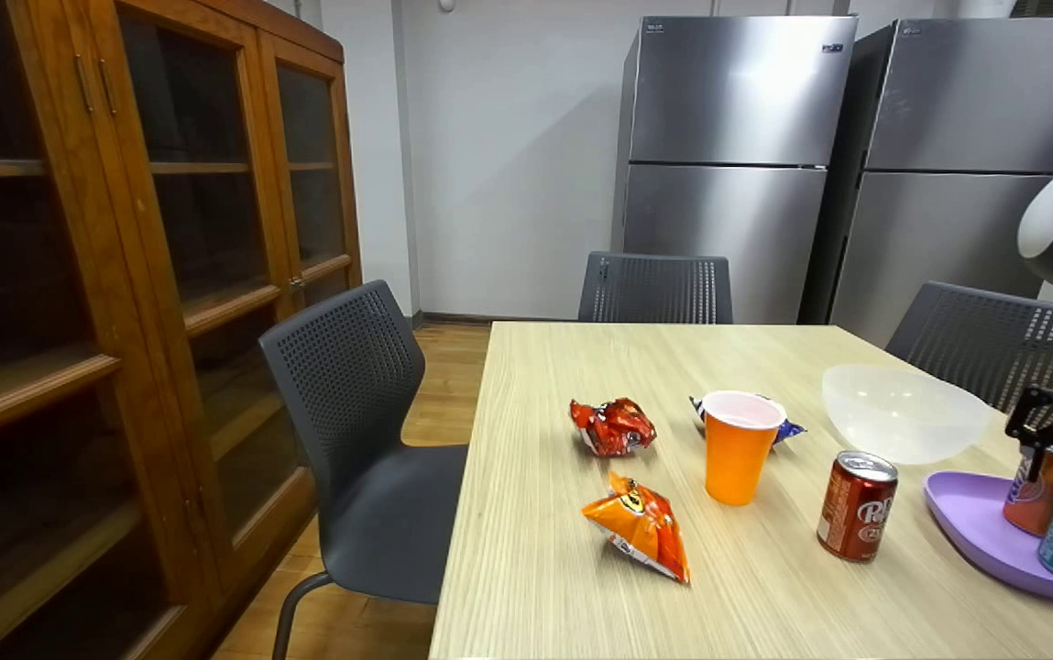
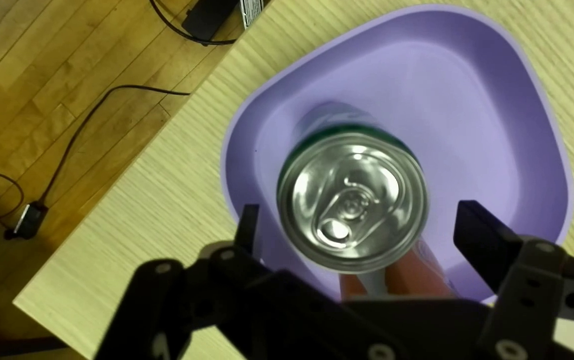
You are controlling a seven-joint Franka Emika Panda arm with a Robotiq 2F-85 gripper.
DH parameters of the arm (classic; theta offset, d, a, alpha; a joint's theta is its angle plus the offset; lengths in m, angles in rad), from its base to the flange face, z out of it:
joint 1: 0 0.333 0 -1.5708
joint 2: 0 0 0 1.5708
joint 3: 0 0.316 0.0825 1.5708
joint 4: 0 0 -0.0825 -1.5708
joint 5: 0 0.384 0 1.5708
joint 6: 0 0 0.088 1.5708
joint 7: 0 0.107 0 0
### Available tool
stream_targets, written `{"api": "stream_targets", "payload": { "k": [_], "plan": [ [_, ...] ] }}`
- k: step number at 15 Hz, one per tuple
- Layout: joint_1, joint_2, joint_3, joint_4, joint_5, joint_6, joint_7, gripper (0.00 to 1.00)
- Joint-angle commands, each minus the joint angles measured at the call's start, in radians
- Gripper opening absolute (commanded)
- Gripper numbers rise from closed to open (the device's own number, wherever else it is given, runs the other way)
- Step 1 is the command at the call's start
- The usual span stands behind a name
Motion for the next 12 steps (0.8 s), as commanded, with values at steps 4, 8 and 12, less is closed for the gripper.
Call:
{"api": "stream_targets", "payload": {
  "k": [4, 8, 12],
  "plan": [
    [0.002, -0.082, 0.001, -0.038, 0.009, 0.004, -0.002, 1.0],
    [0.012, -0.153, 0.001, -0.077, -0.001, 0.008, 0.005, 1.0],
    [0.032, -0.241, 0.01, -0.132, -0.012, 0.009, 0.016, 1.0]
  ]
}}
